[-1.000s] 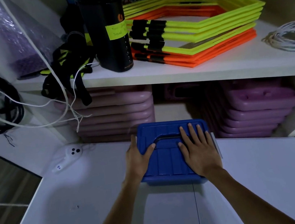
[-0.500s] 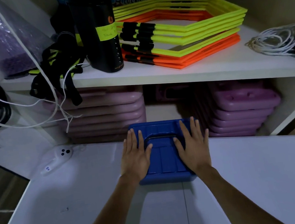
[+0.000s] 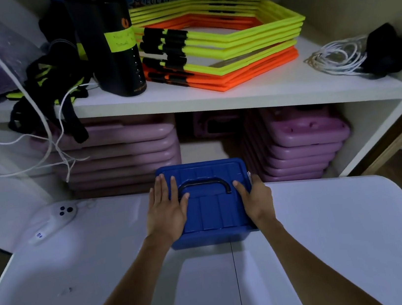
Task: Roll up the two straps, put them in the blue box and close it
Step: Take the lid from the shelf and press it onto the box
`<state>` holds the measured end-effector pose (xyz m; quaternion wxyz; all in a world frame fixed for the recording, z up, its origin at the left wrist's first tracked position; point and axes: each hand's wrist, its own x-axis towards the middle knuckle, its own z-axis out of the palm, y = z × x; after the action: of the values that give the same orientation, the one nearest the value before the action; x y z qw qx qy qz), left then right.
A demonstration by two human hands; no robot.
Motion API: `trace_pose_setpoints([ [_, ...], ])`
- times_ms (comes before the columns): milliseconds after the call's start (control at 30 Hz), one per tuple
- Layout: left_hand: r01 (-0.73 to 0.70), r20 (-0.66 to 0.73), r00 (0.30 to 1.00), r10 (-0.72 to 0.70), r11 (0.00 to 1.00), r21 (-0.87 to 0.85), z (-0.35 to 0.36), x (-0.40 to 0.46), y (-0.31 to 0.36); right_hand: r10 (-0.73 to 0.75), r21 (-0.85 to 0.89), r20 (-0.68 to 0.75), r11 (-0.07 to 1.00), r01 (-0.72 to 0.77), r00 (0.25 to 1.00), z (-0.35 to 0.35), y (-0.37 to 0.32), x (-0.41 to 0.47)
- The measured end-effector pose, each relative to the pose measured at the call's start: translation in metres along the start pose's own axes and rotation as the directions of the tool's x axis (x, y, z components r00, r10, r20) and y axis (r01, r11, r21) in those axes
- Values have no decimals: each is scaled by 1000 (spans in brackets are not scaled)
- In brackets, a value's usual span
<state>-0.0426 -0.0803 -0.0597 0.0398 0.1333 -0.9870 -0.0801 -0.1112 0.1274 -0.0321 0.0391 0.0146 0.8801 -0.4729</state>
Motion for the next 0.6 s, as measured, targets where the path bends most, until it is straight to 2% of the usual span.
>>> trace_pose_setpoints([
  [100,-2,2,1000,2,1000,11,0,-1,0,-92,-117,-31,989,87,995,5,-1,-7],
  [200,-11,-1,1000,11,1000,9,1,0,0,-150,-337,52,928,159,987,8,2,-12],
  [267,-22,-18,1000,22,1000,3,2,0,0,-167,-422,91,886,190,982,11,3,-15],
  [367,-13,4,1000,13,1000,0,1,0,1,-354,-614,230,670,417,907,19,7,-12],
  [433,-16,-1,1000,16,1000,7,1,2,2,-349,-674,318,571,469,881,23,6,-7],
  [600,-11,30,999,10,1000,15,2,1,-1,-294,-705,355,539,461,887,22,9,-5],
])
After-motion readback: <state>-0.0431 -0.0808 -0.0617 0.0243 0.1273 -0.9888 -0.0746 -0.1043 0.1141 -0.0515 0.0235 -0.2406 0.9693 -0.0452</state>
